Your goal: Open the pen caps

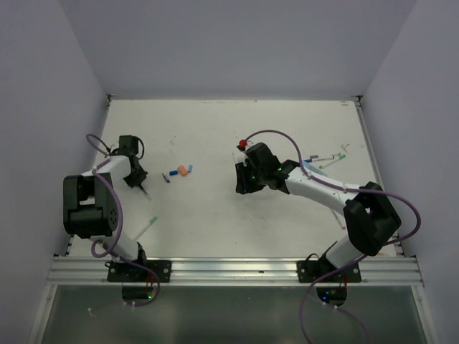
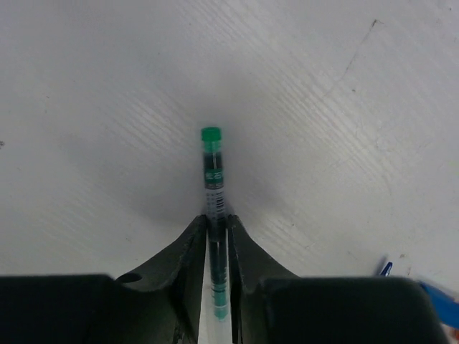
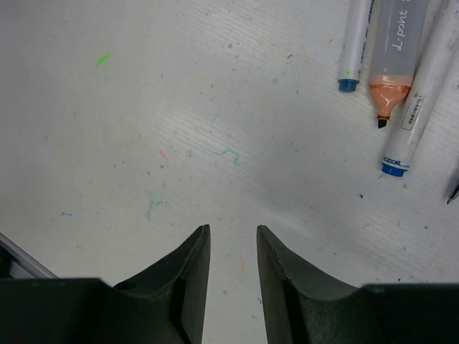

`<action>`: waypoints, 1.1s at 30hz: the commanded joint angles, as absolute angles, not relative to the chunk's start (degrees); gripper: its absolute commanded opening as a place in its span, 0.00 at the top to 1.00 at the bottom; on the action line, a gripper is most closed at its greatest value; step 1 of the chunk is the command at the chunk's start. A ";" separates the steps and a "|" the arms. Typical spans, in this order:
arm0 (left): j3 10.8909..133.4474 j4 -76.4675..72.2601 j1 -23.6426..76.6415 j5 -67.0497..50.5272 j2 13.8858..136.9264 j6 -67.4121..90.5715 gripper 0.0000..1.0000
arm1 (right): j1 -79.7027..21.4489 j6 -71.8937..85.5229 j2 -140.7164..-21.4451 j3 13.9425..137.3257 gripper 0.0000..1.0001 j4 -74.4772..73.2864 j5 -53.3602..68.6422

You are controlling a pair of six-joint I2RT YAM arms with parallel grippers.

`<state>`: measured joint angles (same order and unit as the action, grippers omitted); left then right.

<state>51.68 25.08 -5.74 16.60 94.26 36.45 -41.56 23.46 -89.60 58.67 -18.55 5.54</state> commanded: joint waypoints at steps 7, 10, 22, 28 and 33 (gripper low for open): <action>49.04 22.41 -8.00 14.94 93.70 34.63 1.00 | -41.57 22.50 -88.94 59.68 0.63 -18.19 5.36; 49.04 23.46 -8.00 13.80 88.78 33.40 1.00 | -41.57 22.50 -89.12 60.64 0.63 -18.28 5.45; 46.41 14.34 6.31 -13.25 68.39 22.85 1.00 | -40.61 26.89 -90.35 66.35 0.62 -13.54 15.29; 45.97 11.26 15.81 -20.48 69.43 21.71 1.00 | -39.02 32.51 -91.67 71.36 0.57 -10.29 16.09; 44.65 8.97 21.97 -18.10 69.17 24.17 1.00 | -38.50 39.80 -93.69 71.46 0.55 -4.76 15.29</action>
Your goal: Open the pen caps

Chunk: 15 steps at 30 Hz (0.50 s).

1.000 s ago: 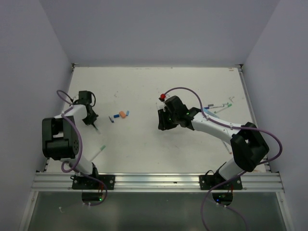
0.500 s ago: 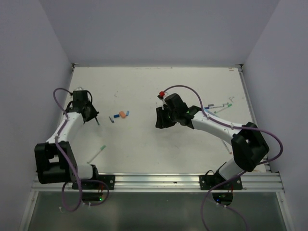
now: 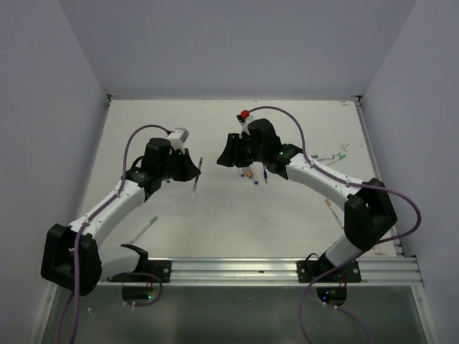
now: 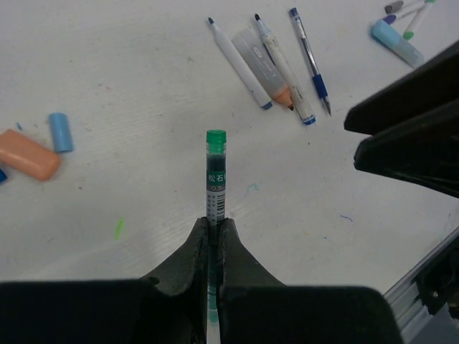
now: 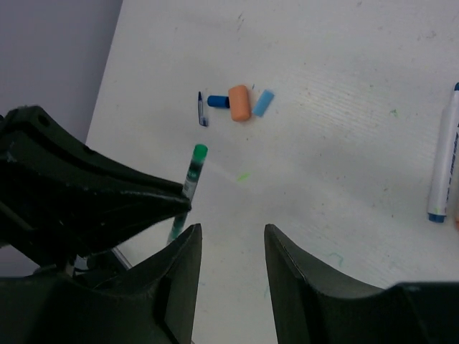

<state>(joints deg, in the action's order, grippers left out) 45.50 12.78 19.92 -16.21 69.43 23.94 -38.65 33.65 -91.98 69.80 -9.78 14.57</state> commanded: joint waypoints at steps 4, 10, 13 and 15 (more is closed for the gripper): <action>43.86 7.21 24.34 -17.32 68.82 25.57 1.00 | -38.50 44.20 -96.23 70.58 0.55 -0.35 16.08; 43.68 5.72 25.40 -16.79 69.17 26.81 1.00 | -38.58 47.81 -98.96 69.70 0.56 4.92 18.10; 44.12 5.45 25.49 -17.40 70.04 26.81 1.00 | -38.58 48.34 -99.58 69.70 0.57 5.80 18.37; 44.38 5.10 25.66 -17.66 70.49 26.98 1.00 | -38.67 48.69 -100.02 69.70 0.57 6.33 18.98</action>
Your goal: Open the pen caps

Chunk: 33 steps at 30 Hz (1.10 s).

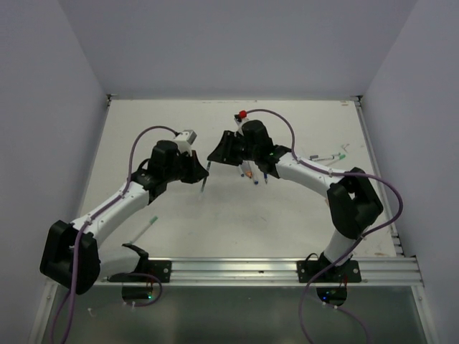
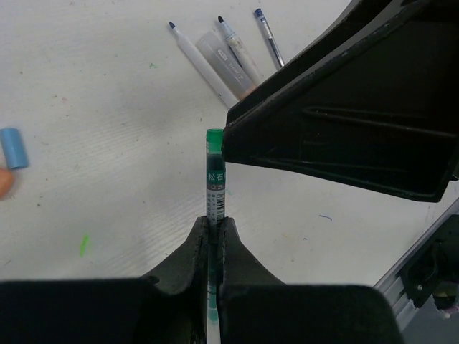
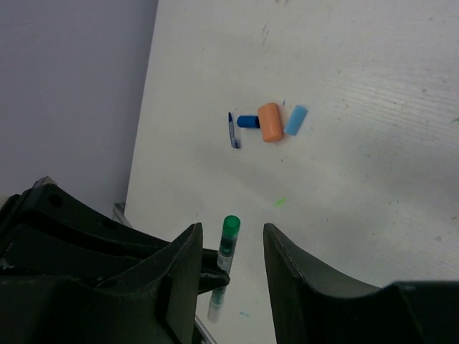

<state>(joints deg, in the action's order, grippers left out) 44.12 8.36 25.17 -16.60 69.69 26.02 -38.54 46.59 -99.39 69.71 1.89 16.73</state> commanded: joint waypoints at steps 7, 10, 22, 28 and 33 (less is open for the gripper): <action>46.23 4.13 25.84 -17.84 71.80 27.68 1.00 | -39.64 50.01 -102.39 68.73 0.61 8.43 19.86; 47.02 4.13 25.84 -17.67 71.89 27.69 1.00 | -39.99 49.92 -102.92 68.38 0.64 8.79 19.69; 46.85 5.89 25.93 -15.92 71.11 27.25 0.58 | -40.34 48.78 -102.40 69.17 1.00 6.96 18.99; 40.79 5.72 26.01 -14.76 67.15 26.81 0.30 | -38.15 47.20 -99.41 69.61 1.00 4.13 18.02; 37.09 2.56 26.19 -17.75 66.71 28.47 0.37 | -36.56 47.37 -97.65 68.82 1.00 4.66 19.16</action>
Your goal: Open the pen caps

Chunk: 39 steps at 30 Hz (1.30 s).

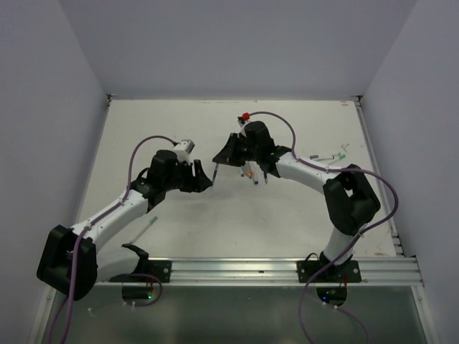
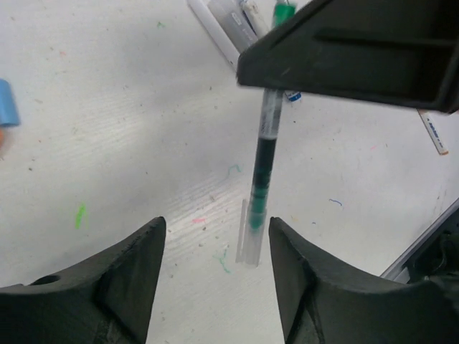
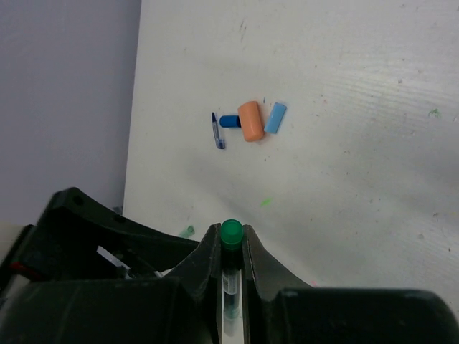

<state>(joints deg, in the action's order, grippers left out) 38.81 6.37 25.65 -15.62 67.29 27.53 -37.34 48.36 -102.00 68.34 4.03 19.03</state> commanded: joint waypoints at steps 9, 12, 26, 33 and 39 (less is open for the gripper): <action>36.47 -2.90 27.95 -22.24 68.20 30.85 0.48 | -35.51 48.34 -95.89 67.15 1.00 6.15 20.48; 36.56 -3.60 28.30 -22.67 68.90 31.02 0.49 | -35.42 48.51 -95.54 66.62 1.00 6.59 20.74; 37.70 -3.96 30.23 -22.15 71.63 31.64 0.64 | -33.93 50.01 -95.36 65.92 1.00 8.44 22.24; 38.58 -4.13 30.76 -21.80 72.42 31.73 0.77 | -33.66 50.27 -95.80 65.83 1.00 8.88 22.76; 39.29 -3.78 30.85 -21.53 72.77 31.46 0.84 | -33.66 50.63 -96.77 65.83 1.00 9.40 23.90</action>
<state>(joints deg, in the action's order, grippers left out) 36.86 -1.63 30.57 -21.54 72.36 30.92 -33.69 49.47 -98.17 65.95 6.20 21.26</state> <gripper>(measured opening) 0.217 0.107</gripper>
